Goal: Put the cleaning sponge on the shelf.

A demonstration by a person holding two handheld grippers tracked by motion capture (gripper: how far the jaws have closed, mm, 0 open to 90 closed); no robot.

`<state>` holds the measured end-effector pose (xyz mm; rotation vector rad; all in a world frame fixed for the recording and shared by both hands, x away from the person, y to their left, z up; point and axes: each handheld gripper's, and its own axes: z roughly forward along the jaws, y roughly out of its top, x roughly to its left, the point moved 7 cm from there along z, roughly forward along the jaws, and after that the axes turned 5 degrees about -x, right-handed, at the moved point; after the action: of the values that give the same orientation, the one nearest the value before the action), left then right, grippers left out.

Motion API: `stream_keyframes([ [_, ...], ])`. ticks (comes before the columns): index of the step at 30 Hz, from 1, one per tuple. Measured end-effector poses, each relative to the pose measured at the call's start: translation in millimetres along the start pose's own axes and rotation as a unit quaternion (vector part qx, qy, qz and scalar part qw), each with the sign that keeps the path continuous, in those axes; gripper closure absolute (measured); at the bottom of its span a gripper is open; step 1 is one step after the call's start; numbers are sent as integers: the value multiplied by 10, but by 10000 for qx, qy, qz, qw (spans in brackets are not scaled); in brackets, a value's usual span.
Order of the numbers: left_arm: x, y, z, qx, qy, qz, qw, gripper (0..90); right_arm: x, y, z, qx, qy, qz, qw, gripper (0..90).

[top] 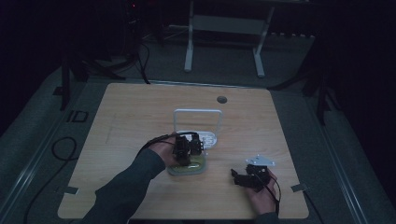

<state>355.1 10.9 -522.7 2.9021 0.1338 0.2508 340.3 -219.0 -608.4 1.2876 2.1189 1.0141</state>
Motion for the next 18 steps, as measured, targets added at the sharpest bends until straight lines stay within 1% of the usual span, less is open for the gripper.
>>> stream_keyframes([
  [2, 9, 8, 1, -7, 54, 45, 10000, 718, 0, 0, -1, 5, 2, -3, 10000, 153],
  [5, 39, 25, -7, -35, 109, 51, 9999, 718, 0, 0, 0, 0, 0, 1, 10000, 153],
  [9, 73, 49, -22, -65, 131, 62, 9999, 718, 0, 0, 0, -1, -1, 1, 10000, 153],
  [13, 107, 69, -42, -98, 144, 149, 9997, 718, 0, 0, 0, -1, -1, 0, 10000, 153],
  [14, 110, 74, -48, -89, 140, 137, 9998, 718, 0, 0, 0, -2, -1, -1, 10000, 153],
  [15, 124, 81, -50, -104, 160, 170, 9997, 718, 0, 1, 1, -8, -3, 0, 10000, 153],
  [17, 133, 90, -52, -156, 117, 153, 9997, 718, -1, 0, 1, -9, -3, -4, 10000, 153],
  [18, 149, 92, -51, -165, 146, 194, 9996, 718, -1, 0, 1, -8, -3, -4, 10000, 153],
])
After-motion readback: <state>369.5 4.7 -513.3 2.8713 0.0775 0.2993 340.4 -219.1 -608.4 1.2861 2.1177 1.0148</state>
